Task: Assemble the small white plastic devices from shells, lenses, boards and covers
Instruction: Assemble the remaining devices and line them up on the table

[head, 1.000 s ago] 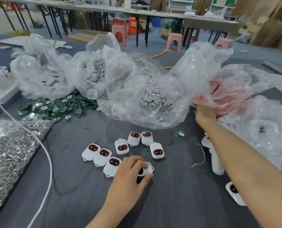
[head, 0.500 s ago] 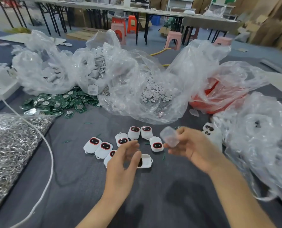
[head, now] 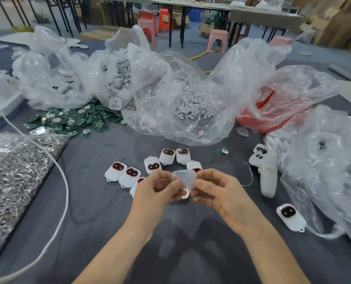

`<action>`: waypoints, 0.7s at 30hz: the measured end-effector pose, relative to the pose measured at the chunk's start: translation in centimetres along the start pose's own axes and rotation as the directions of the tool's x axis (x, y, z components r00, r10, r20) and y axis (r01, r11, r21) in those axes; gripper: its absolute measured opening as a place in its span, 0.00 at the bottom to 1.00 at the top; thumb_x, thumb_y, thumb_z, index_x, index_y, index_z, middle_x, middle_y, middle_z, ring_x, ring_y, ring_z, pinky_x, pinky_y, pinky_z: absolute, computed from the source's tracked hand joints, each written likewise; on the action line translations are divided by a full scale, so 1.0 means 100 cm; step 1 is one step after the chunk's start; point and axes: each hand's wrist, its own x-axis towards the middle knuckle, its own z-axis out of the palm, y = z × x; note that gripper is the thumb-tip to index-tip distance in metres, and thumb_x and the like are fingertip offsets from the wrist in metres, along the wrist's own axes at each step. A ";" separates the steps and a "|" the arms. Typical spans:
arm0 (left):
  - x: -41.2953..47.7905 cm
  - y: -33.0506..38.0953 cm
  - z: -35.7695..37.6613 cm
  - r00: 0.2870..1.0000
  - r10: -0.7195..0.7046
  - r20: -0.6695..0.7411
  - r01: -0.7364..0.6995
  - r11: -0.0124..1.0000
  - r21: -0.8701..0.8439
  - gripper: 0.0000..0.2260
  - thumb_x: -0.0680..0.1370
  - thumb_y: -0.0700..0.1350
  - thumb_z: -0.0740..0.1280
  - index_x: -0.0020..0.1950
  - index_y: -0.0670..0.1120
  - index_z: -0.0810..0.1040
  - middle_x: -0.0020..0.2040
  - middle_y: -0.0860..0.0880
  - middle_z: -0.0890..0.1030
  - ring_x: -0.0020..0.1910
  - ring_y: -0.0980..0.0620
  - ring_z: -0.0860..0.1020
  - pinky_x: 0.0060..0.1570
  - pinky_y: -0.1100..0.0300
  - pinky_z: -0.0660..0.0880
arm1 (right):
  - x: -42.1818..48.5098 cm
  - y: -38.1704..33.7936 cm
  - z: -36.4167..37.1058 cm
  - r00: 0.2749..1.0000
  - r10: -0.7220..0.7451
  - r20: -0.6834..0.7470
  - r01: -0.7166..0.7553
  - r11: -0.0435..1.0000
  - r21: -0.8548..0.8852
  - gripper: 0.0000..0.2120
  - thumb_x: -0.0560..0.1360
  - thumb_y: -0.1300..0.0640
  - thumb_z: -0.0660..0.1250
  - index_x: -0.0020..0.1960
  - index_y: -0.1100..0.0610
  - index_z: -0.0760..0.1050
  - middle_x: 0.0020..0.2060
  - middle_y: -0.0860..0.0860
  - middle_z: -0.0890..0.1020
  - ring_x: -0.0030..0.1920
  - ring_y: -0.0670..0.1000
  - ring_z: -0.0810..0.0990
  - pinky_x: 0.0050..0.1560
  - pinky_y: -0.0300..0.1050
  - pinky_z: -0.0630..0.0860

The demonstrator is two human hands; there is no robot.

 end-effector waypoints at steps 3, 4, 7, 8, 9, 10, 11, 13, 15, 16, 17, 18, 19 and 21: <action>-0.001 0.003 -0.004 1.000 -0.023 -0.003 0.023 0.998 -0.064 0.03 0.76 0.37 0.67 0.43 0.41 0.79 0.35 0.44 0.84 0.36 0.51 0.83 0.37 0.64 0.78 | 0.002 0.003 0.004 0.999 -0.027 -0.023 0.027 1.000 -0.013 0.11 0.62 0.60 0.74 0.43 0.61 0.80 0.36 0.58 0.81 0.34 0.52 0.81 0.37 0.41 0.78; -0.001 0.004 -0.005 1.000 -0.028 0.000 0.028 0.997 -0.075 0.03 0.76 0.38 0.67 0.42 0.42 0.80 0.36 0.44 0.84 0.36 0.51 0.83 0.37 0.64 0.78 | 0.003 0.003 0.005 0.999 -0.031 -0.025 0.031 0.999 -0.006 0.09 0.62 0.61 0.73 0.41 0.59 0.81 0.35 0.57 0.81 0.34 0.51 0.80 0.36 0.40 0.78; -0.001 0.005 -0.008 0.999 -0.037 -0.005 0.037 0.997 -0.065 0.04 0.76 0.39 0.67 0.42 0.43 0.81 0.36 0.44 0.83 0.36 0.52 0.82 0.36 0.65 0.78 | 0.003 0.002 0.008 0.999 -0.038 -0.031 0.039 0.999 0.033 0.04 0.65 0.64 0.72 0.37 0.56 0.82 0.34 0.55 0.81 0.32 0.50 0.80 0.35 0.40 0.78; -0.002 0.005 -0.008 0.999 -0.039 -0.007 0.038 0.998 -0.058 0.04 0.76 0.38 0.67 0.42 0.43 0.81 0.36 0.44 0.83 0.36 0.52 0.82 0.36 0.65 0.78 | 0.004 0.002 0.008 0.998 -0.042 -0.035 0.044 0.998 0.038 0.06 0.66 0.65 0.71 0.37 0.55 0.82 0.34 0.55 0.81 0.32 0.50 0.80 0.35 0.40 0.78; -0.002 0.005 -0.007 0.999 -0.038 -0.009 0.038 0.998 -0.052 0.04 0.76 0.38 0.67 0.43 0.43 0.81 0.36 0.45 0.83 0.36 0.53 0.82 0.36 0.65 0.78 | 0.003 0.002 0.008 0.998 -0.045 -0.037 0.046 0.998 0.039 0.07 0.67 0.66 0.70 0.36 0.55 0.82 0.33 0.55 0.81 0.32 0.50 0.80 0.35 0.40 0.78; -0.003 0.004 -0.007 0.999 -0.037 -0.011 0.036 0.998 -0.048 0.04 0.76 0.38 0.67 0.43 0.43 0.82 0.36 0.45 0.83 0.36 0.54 0.82 0.36 0.66 0.77 | 0.003 0.002 0.008 0.998 -0.048 -0.038 0.049 0.998 0.042 0.07 0.67 0.66 0.70 0.36 0.55 0.82 0.33 0.54 0.81 0.32 0.50 0.79 0.35 0.40 0.78; -0.003 0.004 -0.007 0.999 -0.035 -0.015 0.034 0.999 -0.041 0.04 0.76 0.37 0.67 0.44 0.43 0.82 0.37 0.45 0.83 0.36 0.54 0.81 0.36 0.67 0.77 | 0.003 0.002 0.008 0.998 -0.051 -0.038 0.053 0.997 0.047 0.08 0.68 0.67 0.69 0.36 0.55 0.82 0.33 0.54 0.81 0.32 0.49 0.79 0.35 0.40 0.78; -0.003 0.004 -0.007 0.999 -0.029 -0.021 0.028 0.999 -0.030 0.06 0.76 0.35 0.67 0.46 0.43 0.82 0.37 0.46 0.84 0.36 0.55 0.81 0.37 0.67 0.77 | 0.002 0.001 0.006 0.997 -0.056 -0.046 0.058 0.996 0.063 0.12 0.71 0.69 0.67 0.36 0.55 0.82 0.32 0.54 0.80 0.31 0.49 0.79 0.34 0.39 0.78; -0.004 0.004 -0.007 0.999 -0.034 -0.037 0.032 0.999 -0.033 0.06 0.77 0.34 0.66 0.47 0.43 0.81 0.38 0.45 0.84 0.36 0.55 0.81 0.38 0.66 0.78 | 0.001 0.000 0.004 0.996 -0.060 -0.067 0.066 0.995 0.077 0.14 0.72 0.70 0.66 0.35 0.55 0.82 0.31 0.53 0.80 0.31 0.49 0.79 0.33 0.39 0.78; -0.003 0.005 -0.007 0.998 -0.045 -0.046 0.043 0.998 -0.039 0.06 0.77 0.34 0.66 0.48 0.42 0.81 0.39 0.45 0.84 0.36 0.55 0.81 0.38 0.66 0.78 | 0.002 0.000 0.002 0.995 -0.062 -0.079 0.069 0.994 0.082 0.14 0.72 0.70 0.66 0.35 0.55 0.82 0.31 0.53 0.80 0.30 0.49 0.79 0.32 0.39 0.77; -0.003 0.005 -0.008 0.997 -0.062 -0.051 0.059 0.997 -0.046 0.06 0.78 0.35 0.65 0.49 0.42 0.81 0.39 0.44 0.84 0.35 0.55 0.81 0.38 0.66 0.78 | 0.001 -0.001 0.001 0.994 -0.064 -0.085 0.071 0.994 0.084 0.14 0.72 0.70 0.65 0.35 0.55 0.82 0.30 0.53 0.80 0.30 0.49 0.79 0.32 0.39 0.77; -0.003 0.006 -0.008 0.995 -0.083 -0.051 0.080 0.995 -0.053 0.06 0.79 0.36 0.64 0.49 0.42 0.80 0.39 0.44 0.84 0.34 0.54 0.81 0.36 0.65 0.78 | 0.002 -0.001 0.000 0.994 -0.067 -0.089 0.075 0.994 0.082 0.14 0.72 0.70 0.66 0.35 0.54 0.82 0.30 0.53 0.80 0.30 0.49 0.78 0.32 0.39 0.77; -0.002 0.008 -0.008 0.993 -0.106 -0.045 0.104 0.993 -0.056 0.07 0.80 0.37 0.63 0.50 0.42 0.80 0.38 0.44 0.84 0.32 0.53 0.81 0.35 0.65 0.78 | 0.001 -0.001 0.000 0.993 -0.073 -0.092 0.080 0.994 0.074 0.14 0.72 0.70 0.66 0.35 0.54 0.81 0.30 0.53 0.80 0.30 0.49 0.78 0.32 0.39 0.77; -0.003 0.009 -0.006 0.995 -0.098 -0.033 0.098 0.995 -0.003 0.08 0.81 0.39 0.61 0.52 0.43 0.80 0.37 0.44 0.84 0.32 0.51 0.81 0.34 0.64 0.78 | 0.001 -0.002 0.001 0.987 -0.115 -0.117 0.114 0.993 -0.009 0.13 0.73 0.70 0.66 0.36 0.55 0.81 0.31 0.52 0.80 0.30 0.49 0.78 0.33 0.39 0.77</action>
